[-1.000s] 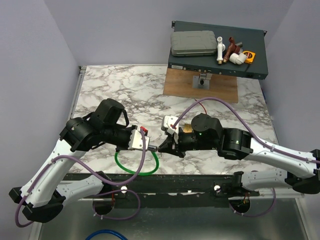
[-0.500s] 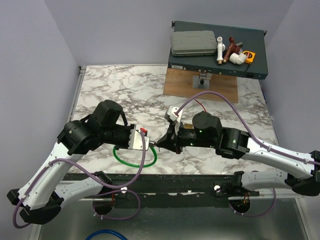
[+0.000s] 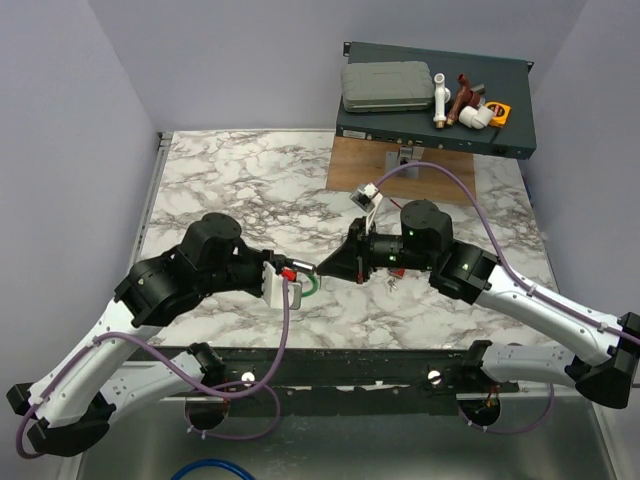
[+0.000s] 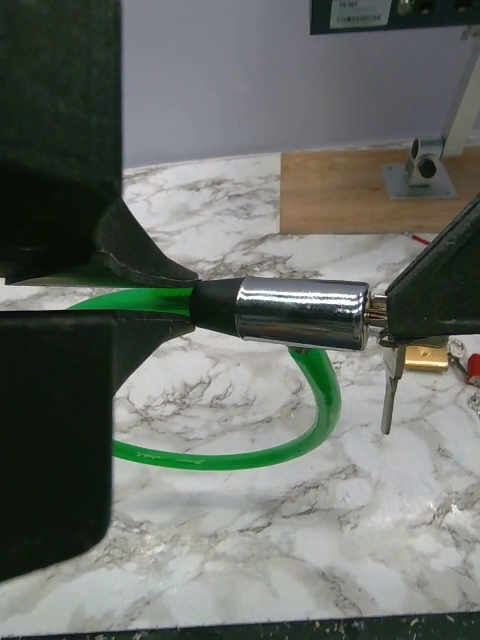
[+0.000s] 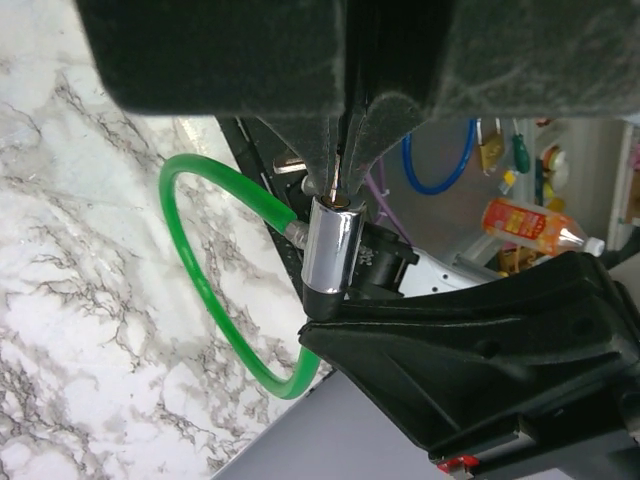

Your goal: Unlock with the key

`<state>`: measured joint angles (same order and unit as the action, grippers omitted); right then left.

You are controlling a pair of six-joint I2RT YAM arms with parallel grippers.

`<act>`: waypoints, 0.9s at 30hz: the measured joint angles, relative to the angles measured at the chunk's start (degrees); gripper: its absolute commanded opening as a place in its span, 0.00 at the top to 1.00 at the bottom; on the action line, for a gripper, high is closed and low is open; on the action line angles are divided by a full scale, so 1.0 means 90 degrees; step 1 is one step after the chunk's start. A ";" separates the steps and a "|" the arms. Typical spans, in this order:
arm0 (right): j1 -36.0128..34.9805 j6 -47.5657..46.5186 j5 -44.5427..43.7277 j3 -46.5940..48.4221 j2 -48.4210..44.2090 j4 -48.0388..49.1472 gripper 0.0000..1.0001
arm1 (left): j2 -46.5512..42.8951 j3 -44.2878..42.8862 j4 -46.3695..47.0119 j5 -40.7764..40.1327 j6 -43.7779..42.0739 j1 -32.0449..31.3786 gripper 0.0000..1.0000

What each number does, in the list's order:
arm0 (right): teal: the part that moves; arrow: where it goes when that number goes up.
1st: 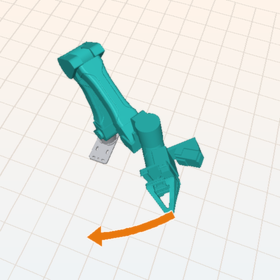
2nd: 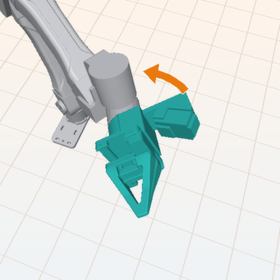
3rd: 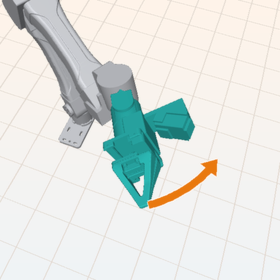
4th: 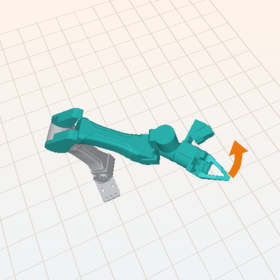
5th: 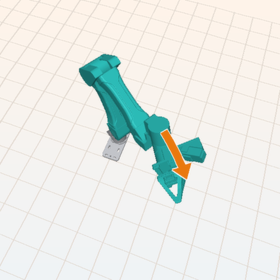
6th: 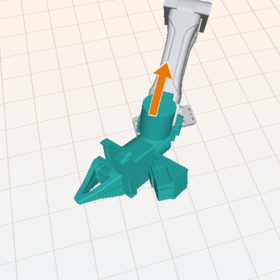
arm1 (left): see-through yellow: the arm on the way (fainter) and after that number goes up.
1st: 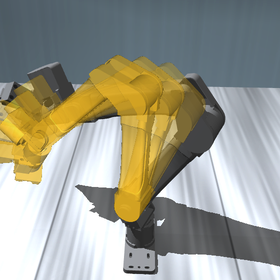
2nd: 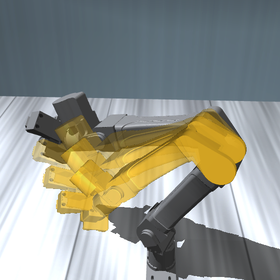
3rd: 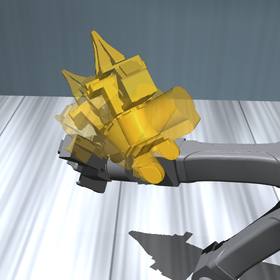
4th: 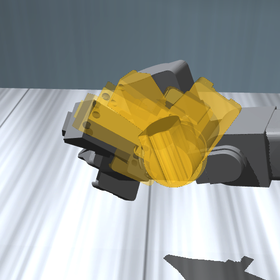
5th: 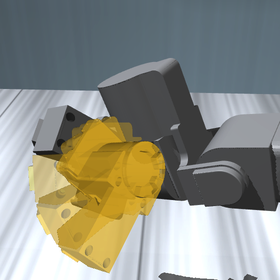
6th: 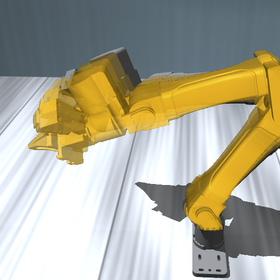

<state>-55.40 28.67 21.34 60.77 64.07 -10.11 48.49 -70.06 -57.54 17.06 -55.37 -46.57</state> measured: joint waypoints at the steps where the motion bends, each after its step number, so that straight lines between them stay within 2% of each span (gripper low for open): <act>1: 0.0075 0.0112 0.0126 -0.0005 0.0002 0.0034 0.99 | -0.0036 0.0061 0.0117 -0.0039 -0.0041 -0.0017 1.00; 12: 0.0833 0.1547 0.1018 -0.0204 0.0168 0.0746 0.99 | -0.0821 0.1122 0.1661 -0.0816 -0.0804 -0.0316 1.00; 27: 0.1537 0.3364 0.1826 -0.0420 0.0573 0.1695 0.99 | -0.1744 0.3026 0.4359 -0.1880 -0.2764 -0.0639 1.00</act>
<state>-41.56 58.94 37.78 56.99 69.23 5.15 32.80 -42.83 -18.31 0.14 -80.25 -52.31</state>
